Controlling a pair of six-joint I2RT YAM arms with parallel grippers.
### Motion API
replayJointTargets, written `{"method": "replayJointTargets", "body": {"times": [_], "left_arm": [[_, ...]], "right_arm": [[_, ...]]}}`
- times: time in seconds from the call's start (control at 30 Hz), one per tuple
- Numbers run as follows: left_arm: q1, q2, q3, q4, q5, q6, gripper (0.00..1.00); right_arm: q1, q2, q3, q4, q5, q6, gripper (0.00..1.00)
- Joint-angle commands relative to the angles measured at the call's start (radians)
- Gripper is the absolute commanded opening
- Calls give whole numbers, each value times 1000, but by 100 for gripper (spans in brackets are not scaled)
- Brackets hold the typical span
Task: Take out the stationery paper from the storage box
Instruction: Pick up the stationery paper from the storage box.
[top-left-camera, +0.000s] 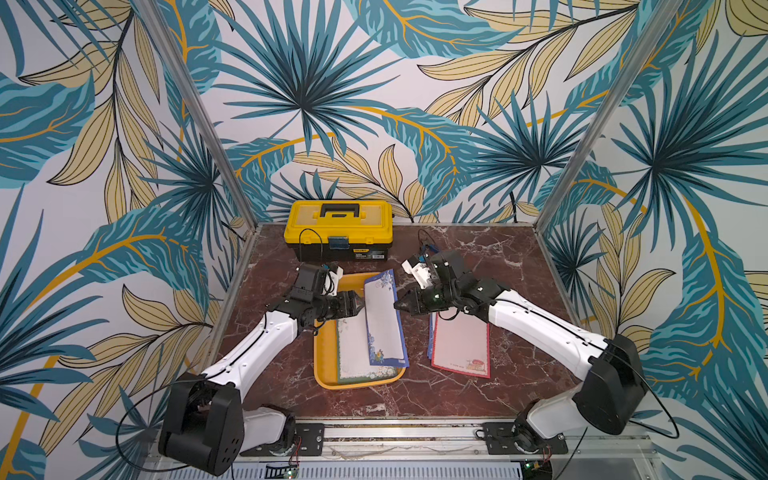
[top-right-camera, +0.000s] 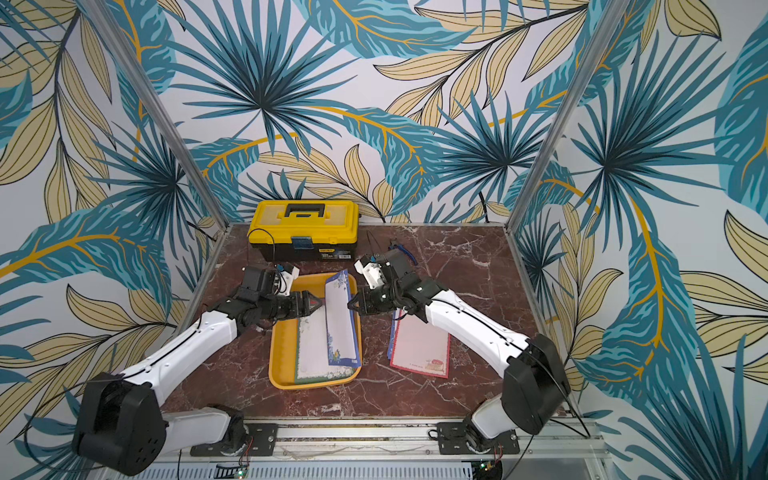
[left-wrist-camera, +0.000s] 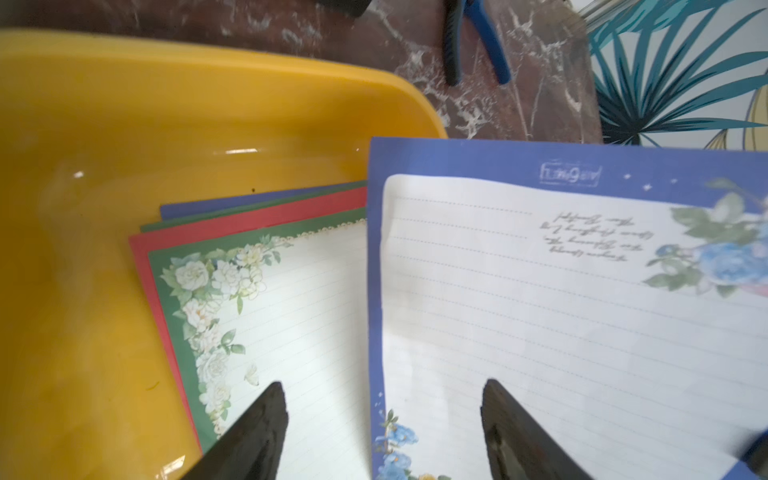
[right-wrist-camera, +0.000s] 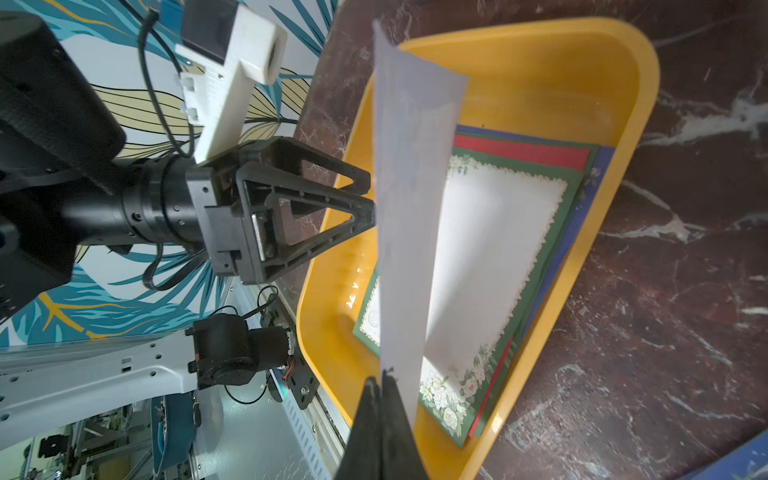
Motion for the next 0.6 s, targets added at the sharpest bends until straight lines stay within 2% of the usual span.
{"method": "replayJointTargets", "body": {"times": [0.0, 0.33, 0.57], "left_arm": [[7, -51, 39, 0, -10, 54, 75], [7, -70, 103, 0, 23, 84, 75], [7, -22, 133, 0, 84, 72, 75]], "right_arm": [[0, -64, 26, -166, 62, -60, 0], [-156, -244, 32, -590, 190, -128, 0], [-263, -270, -3, -664, 220, -171, 0]]}}
